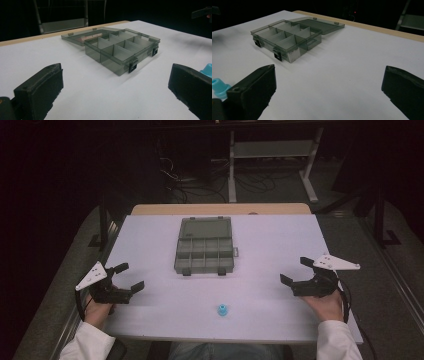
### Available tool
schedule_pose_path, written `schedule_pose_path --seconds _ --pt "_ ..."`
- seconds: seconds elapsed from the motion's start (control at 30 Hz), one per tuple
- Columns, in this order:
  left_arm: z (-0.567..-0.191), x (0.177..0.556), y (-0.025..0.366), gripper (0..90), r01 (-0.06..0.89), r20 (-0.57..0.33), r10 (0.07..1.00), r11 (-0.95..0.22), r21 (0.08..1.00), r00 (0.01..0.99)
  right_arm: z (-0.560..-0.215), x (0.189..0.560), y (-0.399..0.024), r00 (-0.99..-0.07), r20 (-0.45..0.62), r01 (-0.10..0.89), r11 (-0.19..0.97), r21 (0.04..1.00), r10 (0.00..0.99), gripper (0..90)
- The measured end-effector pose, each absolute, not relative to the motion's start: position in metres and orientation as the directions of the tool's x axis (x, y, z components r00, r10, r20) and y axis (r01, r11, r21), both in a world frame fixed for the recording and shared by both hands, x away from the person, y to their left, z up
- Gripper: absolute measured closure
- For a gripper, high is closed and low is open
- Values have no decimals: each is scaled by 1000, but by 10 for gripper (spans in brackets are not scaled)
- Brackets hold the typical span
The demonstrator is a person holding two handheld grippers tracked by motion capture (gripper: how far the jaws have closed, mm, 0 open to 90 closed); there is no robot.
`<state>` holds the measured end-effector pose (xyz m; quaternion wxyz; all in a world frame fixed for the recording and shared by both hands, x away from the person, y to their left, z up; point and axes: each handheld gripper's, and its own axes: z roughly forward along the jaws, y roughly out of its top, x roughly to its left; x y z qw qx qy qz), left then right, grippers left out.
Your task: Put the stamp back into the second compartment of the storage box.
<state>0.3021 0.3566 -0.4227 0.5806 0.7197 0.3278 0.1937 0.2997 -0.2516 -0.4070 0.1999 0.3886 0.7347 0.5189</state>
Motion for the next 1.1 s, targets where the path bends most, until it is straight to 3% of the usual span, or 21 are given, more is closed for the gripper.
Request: schedule_pose_path --seconds 1.1 --pt "-423 302 357 0 244 -97 693 -118 963 714 -400 303 -234 -651 121 389 193 901 749 0"
